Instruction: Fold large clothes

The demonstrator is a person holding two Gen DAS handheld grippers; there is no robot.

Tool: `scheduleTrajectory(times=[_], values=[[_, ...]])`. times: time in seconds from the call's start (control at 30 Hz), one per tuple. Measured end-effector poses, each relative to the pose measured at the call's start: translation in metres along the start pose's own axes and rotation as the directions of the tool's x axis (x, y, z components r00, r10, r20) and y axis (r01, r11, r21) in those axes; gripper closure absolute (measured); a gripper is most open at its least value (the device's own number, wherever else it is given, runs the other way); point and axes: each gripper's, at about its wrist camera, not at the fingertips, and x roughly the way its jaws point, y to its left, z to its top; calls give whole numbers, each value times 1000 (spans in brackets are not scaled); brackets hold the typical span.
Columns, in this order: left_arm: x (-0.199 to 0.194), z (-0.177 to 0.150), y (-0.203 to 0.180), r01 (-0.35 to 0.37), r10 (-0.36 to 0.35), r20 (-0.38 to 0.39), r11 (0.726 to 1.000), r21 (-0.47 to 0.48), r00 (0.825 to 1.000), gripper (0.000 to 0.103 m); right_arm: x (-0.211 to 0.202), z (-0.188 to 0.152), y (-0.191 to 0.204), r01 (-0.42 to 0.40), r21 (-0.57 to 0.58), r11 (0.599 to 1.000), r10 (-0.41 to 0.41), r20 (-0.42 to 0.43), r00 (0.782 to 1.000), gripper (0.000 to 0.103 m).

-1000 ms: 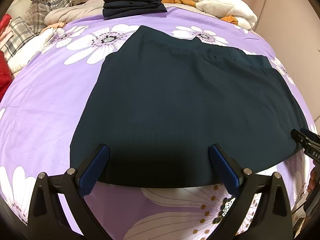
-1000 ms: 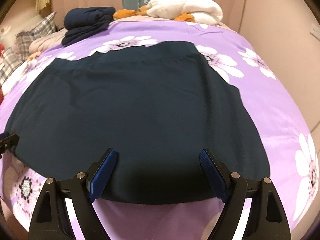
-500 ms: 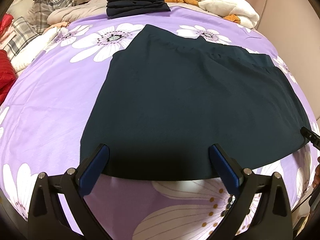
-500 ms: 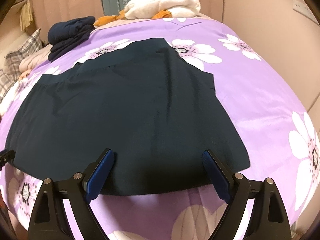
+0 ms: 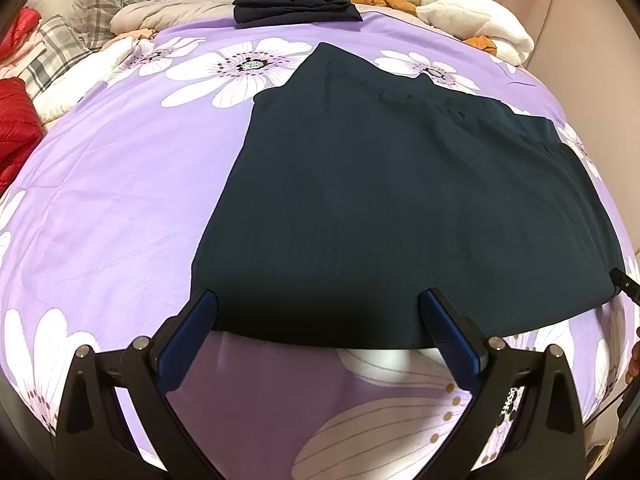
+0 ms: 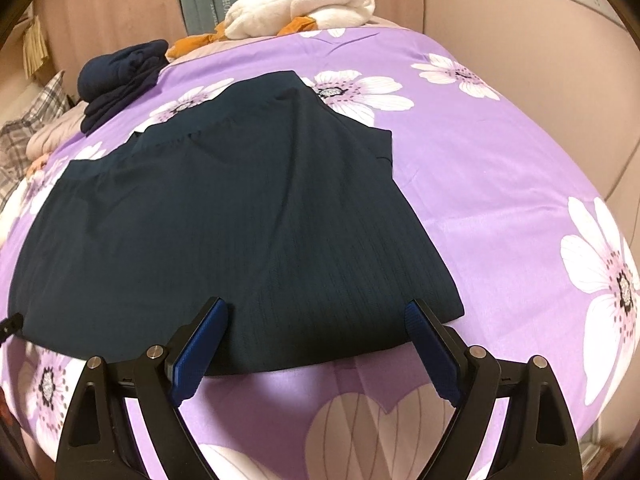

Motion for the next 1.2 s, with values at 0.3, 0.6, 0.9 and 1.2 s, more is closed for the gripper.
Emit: scheduleTrajectory(times=[0.3,0.6,0.9,1.2], values=[[-4,-3,8,-18,19,1,1000,-11,1000,1,0,1,-2,-1,4,1000,1,0,1000,14],[-12,-8,20,-86,86,-1,996,-16,996,2,-6,-2,-10,15,21,1000,-15,9,1000,14],[-41,-15,16,-181,179,47,981,65,983,2,-19,-5,-27,134,34,990,-133,-7,991,14],[-84,-5,-24,-219,196,133,956,194,972,1,-60,4,7,141,-106,984,-134,65,989,14]])
